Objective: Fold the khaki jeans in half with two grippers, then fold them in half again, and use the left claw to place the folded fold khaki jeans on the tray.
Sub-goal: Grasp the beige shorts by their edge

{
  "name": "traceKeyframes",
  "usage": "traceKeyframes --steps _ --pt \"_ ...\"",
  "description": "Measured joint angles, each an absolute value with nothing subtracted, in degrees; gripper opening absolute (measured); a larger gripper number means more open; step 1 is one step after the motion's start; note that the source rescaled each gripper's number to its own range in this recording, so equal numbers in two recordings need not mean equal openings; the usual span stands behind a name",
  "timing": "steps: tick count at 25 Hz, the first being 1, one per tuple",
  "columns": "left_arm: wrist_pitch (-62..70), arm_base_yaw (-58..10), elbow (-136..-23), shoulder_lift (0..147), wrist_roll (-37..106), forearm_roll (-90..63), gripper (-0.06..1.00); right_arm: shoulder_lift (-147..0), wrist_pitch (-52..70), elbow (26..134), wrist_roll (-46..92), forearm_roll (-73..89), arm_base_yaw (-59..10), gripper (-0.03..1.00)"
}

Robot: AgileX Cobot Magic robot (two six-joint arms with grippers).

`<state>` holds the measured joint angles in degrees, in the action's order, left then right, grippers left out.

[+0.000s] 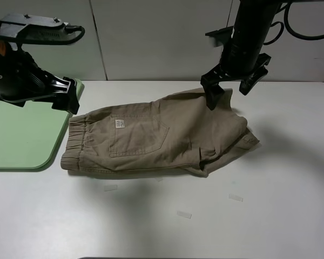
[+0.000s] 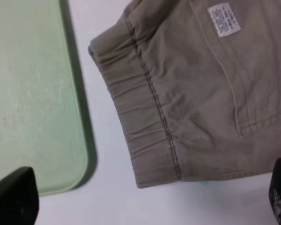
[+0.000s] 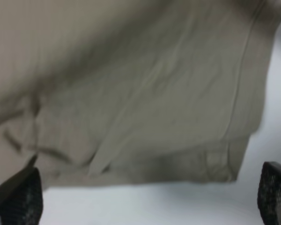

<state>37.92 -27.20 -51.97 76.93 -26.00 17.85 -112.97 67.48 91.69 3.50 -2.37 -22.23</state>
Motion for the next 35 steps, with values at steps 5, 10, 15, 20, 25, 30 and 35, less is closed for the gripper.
traceKeyframes --steps 5,10,15,20,25,30,35 --pt "37.0 -27.2 -51.9 76.9 -26.7 17.7 0.98 -107.7 69.2 90.0 3.1 -1.3 -22.2 1.00" --pt "36.9 -27.2 -51.9 76.9 -26.8 17.7 0.98 -94.8 69.2 81.3 2.7 -1.1 -22.2 1.00" --pt "36.7 -27.2 -51.9 76.9 -26.8 17.7 0.98 -79.6 69.4 69.7 2.7 -1.1 -22.2 1.00" --pt "36.5 -27.2 -51.9 76.9 -26.8 17.7 0.98 -63.2 69.5 59.4 2.7 -1.1 -22.2 1.00" --pt "36.2 -27.2 -51.9 76.9 -26.8 17.7 0.98 -48.3 69.1 52.4 2.7 -1.1 -22.2 1.00" --pt "35.6 -27.2 -51.9 76.9 -26.8 17.7 0.98 -34.2 69.1 45.6 2.7 -1.1 -22.2 1.00" --pt "35.4 -27.2 -51.9 76.9 -26.8 17.7 0.98 -22.4 66.4 38.9 2.6 -1.1 -22.2 1.00"
